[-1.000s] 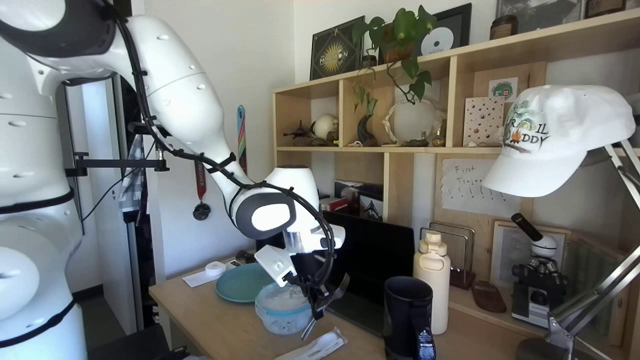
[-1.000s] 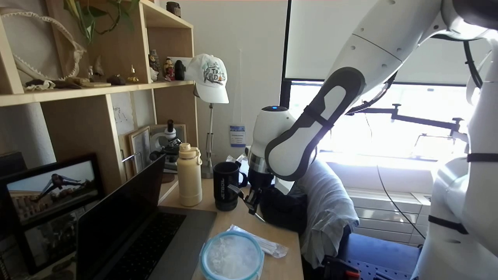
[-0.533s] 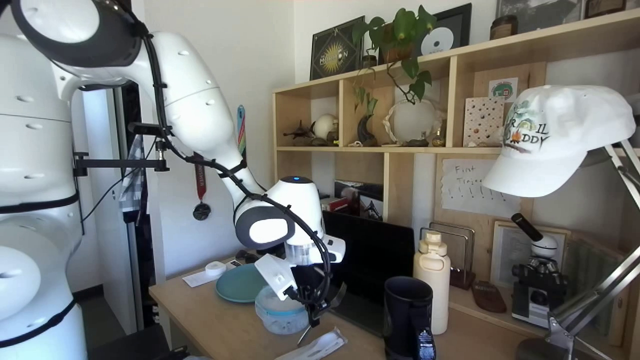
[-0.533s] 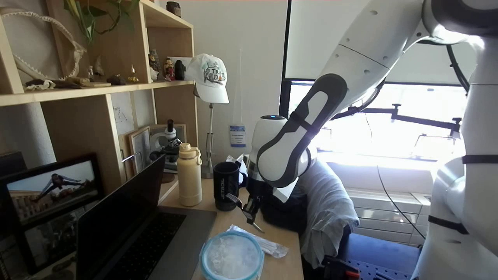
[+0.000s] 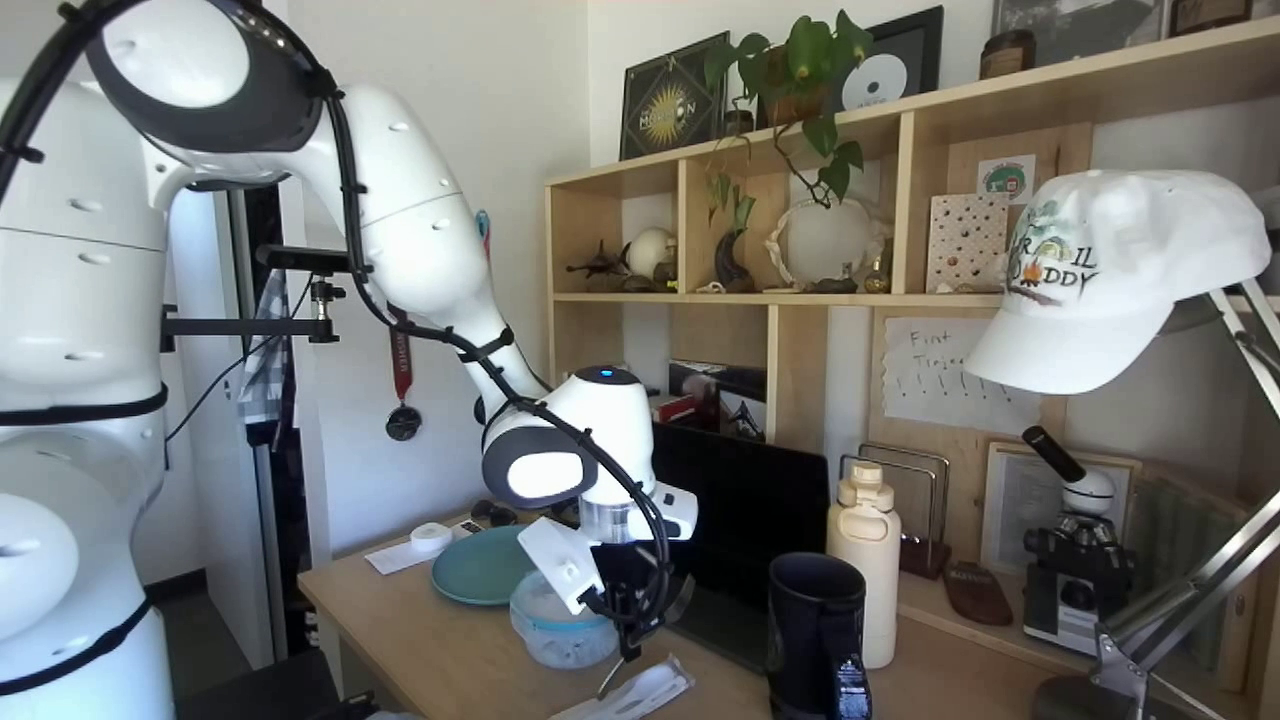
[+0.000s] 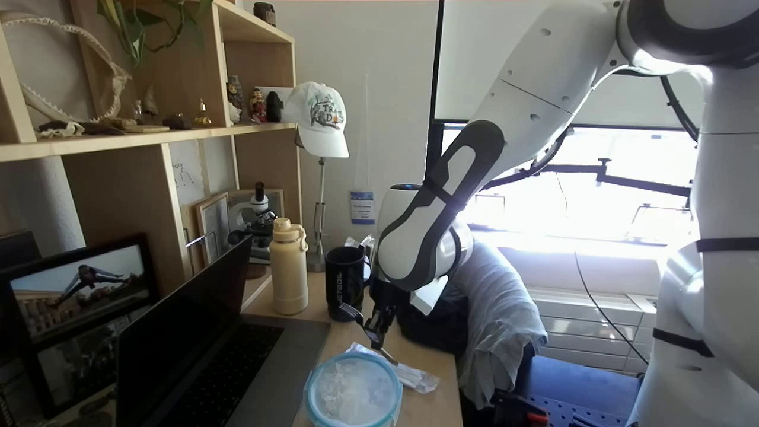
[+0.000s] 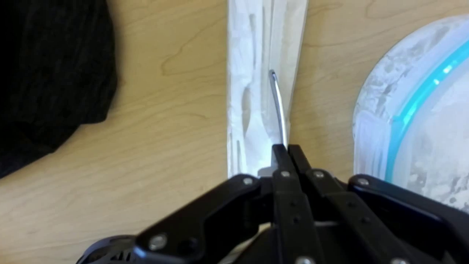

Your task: Move the plastic spoon and the metal fork to the right.

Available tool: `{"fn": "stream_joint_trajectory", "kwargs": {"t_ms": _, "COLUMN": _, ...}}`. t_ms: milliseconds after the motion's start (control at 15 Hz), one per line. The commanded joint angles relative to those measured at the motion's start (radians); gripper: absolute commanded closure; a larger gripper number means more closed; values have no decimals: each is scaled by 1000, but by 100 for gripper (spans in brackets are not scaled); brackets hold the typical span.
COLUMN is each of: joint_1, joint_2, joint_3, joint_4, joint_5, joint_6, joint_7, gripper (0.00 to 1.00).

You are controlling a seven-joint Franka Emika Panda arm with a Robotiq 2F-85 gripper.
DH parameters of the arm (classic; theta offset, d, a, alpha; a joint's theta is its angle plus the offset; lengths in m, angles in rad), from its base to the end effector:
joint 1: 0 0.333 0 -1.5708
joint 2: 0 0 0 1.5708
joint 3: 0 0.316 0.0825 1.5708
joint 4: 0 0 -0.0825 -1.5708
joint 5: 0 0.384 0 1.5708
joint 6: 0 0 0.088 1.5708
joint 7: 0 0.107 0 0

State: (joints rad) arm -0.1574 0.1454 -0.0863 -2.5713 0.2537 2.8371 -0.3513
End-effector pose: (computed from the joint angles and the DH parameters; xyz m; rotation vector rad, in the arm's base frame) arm 0.4427 -0.1245 0.2219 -3.0887 0.1984 -0.2155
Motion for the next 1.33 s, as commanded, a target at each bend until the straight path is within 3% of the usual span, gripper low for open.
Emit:
{"fn": "stream_joint_trajectory", "kwargs": {"t_ms": 0, "joint_1": -19, "joint_2": 22, "joint_3": 21, "joint_4": 13, "joint_5": 63, "joint_6": -11, "joint_7": -63, "gripper": 97}}
{"fn": "stream_joint_trajectory", "kwargs": {"t_ms": 667, "joint_1": -29, "joint_2": 30, "joint_3": 43, "joint_4": -8, "joint_5": 198, "joint_6": -60, "joint_7": -100, "gripper": 98}}
{"fn": "stream_joint_trajectory", "kwargs": {"t_ms": 1267, "joint_1": -63, "joint_2": -13, "joint_3": 44, "joint_4": -26, "joint_5": 208, "joint_6": -236, "joint_7": -87, "gripper": 98}}
